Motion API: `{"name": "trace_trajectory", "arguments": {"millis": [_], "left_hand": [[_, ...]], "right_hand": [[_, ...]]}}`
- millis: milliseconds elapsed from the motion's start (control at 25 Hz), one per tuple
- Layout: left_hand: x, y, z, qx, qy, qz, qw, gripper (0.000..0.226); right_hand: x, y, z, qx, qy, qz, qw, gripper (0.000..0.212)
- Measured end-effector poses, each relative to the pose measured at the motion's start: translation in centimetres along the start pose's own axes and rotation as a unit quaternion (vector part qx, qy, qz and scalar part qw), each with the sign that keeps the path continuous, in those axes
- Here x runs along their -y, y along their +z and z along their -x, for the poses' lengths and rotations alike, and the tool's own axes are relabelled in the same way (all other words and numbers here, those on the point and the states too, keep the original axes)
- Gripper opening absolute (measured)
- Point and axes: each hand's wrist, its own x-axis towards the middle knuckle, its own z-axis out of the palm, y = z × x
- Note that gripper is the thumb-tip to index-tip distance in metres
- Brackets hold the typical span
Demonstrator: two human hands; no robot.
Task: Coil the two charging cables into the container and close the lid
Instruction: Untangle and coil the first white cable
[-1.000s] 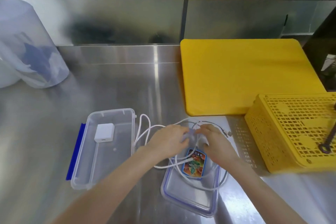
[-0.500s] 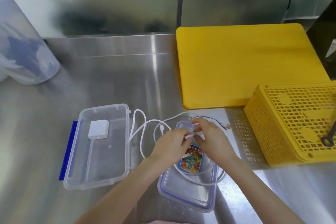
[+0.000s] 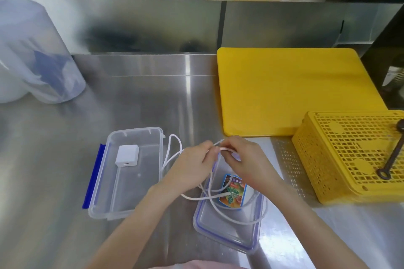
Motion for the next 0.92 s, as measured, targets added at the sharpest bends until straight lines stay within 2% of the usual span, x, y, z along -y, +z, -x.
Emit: {"name": "trace_trajectory", "arguments": {"millis": [80, 120, 160, 240, 280, 400, 480, 600, 640, 680, 720, 800, 840, 920], "left_hand": [[-0.7, -1.4, 0.4, -0.025, -0.041, 0.140, 0.989, 0.030], [-1.0, -2.1, 0.6, -0.039, -0.062, 0.238, 0.969, 0.031], [-1.2, -3.0, 1.0, -0.044, -0.080, 0.350, 0.932, 0.031], [-1.2, -4.9, 1.8, -0.023, -0.087, 0.568, 0.818, 0.029], [-1.2, -5.7, 2.2, -0.016, -0.079, 0.639, 0.765, 0.028], [-0.1, -7.0, 3.4, -0.031, -0.047, 0.736, 0.675, 0.017], [0.8, -7.5, 4.0, -0.059, -0.020, 0.788, 0.613, 0.010], [2.8, -8.6, 4.7, -0.113, -0.008, 0.826, 0.552, 0.016], [3.3, -8.8, 4.8, -0.124, -0.017, 0.827, 0.549, 0.019], [3.6, -8.8, 5.0, -0.128, -0.029, 0.818, 0.560, 0.021], [3.7, -8.6, 5.1, -0.125, -0.046, 0.798, 0.588, 0.019], [3.3, -7.4, 4.9, -0.120, -0.086, 0.725, 0.673, 0.013], [2.9, -6.7, 4.9, -0.120, -0.098, 0.688, 0.709, 0.018], [2.2, -5.4, 4.8, -0.118, -0.092, 0.644, 0.751, 0.026]], "right_hand": [[0.3, -0.3, -0.2, -0.013, 0.017, -0.037, 0.999, 0.012], [0.4, -0.3, -0.2, -0.019, 0.038, -0.070, 0.997, 0.013], [0.5, -0.2, -0.1, -0.021, 0.061, -0.102, 0.993, 0.015], [0.4, 0.5, 0.3, -0.025, 0.099, -0.148, 0.984, 0.020], [0.5, 0.9, 0.5, -0.024, 0.113, -0.172, 0.978, 0.022], [1.3, 2.0, 1.1, -0.008, 0.146, -0.248, 0.958, 0.021], [1.5, 2.7, 1.4, -0.011, 0.172, -0.255, 0.952, 0.016], [1.4, 3.0, 2.0, -0.030, 0.181, -0.238, 0.954, 0.013], [1.5, 2.9, 2.3, -0.030, 0.168, -0.232, 0.958, 0.012], [1.7, 2.8, 2.5, -0.023, 0.150, -0.223, 0.963, 0.011], [2.1, 2.6, 2.6, -0.012, 0.129, -0.209, 0.969, 0.012], [2.9, 2.4, 2.7, 0.002, 0.084, -0.143, 0.986, 0.020], [3.1, 2.2, 2.6, 0.003, 0.062, -0.098, 0.993, 0.021], [3.6, 2.0, 2.5, 0.019, 0.030, -0.034, 0.999, 0.024]]}}
